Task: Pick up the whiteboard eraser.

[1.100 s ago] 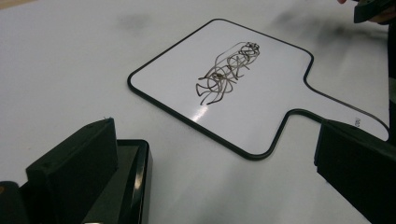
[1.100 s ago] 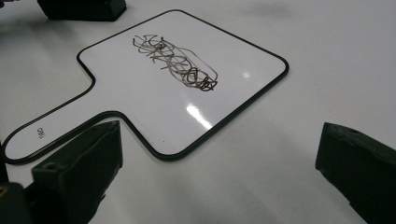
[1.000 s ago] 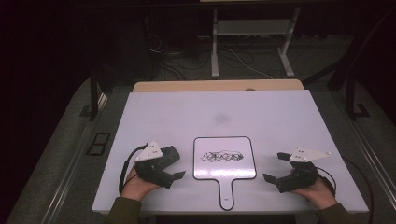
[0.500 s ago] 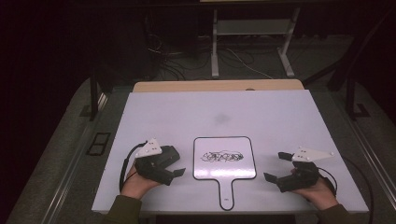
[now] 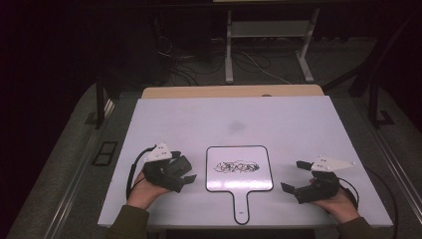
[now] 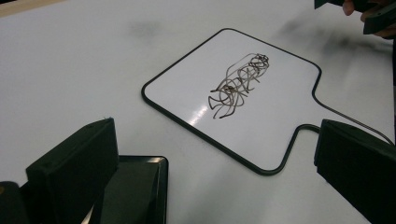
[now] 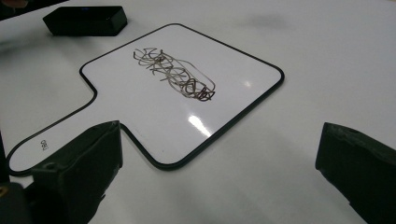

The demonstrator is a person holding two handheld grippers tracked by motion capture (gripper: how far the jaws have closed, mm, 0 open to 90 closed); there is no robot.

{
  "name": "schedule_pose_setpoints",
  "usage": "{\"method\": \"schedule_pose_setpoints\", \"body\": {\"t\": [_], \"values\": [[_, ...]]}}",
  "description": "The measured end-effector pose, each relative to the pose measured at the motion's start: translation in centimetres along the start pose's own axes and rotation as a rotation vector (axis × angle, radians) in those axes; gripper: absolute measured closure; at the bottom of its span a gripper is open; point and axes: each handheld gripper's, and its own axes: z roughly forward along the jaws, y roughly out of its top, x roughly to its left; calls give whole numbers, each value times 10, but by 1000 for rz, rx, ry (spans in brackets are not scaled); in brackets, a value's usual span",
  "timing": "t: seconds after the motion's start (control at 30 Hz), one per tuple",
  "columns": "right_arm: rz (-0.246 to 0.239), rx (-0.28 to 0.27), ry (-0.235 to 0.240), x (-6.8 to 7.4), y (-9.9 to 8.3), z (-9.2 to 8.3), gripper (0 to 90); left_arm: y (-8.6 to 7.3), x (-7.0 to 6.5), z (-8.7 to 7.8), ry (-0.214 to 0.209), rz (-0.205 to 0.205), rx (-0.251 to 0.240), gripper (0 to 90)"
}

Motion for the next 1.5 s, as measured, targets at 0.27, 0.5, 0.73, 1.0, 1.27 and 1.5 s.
{"method": "schedule_pose_setpoints", "body": {"t": [0.27, 0.5, 0.73, 1.0, 1.27, 1.5], "values": [[-3, 2, -4, -1, 0, 1, 0, 3, 7, 0, 2, -2, 9, 0], [-2, 4, -5, -1, 0, 1, 0, 6, 18, 0, -3, -14, 8, 0], [4, 4, -4, -2, 0, 1, 0, 10, 27, 2, 4, -15, 26, 0], [11, 3, -3, -2, 0, 1, 0, 13, 34, 5, 47, 4, 72, 0], [5, 5, 0, -2, 0, 1, 0, 8, 39, 4, 68, 5, 108, 0], [-1, 8, 0, -2, 0, 2, 0, 3, 41, 2, 86, 21, 145, 0]]}}
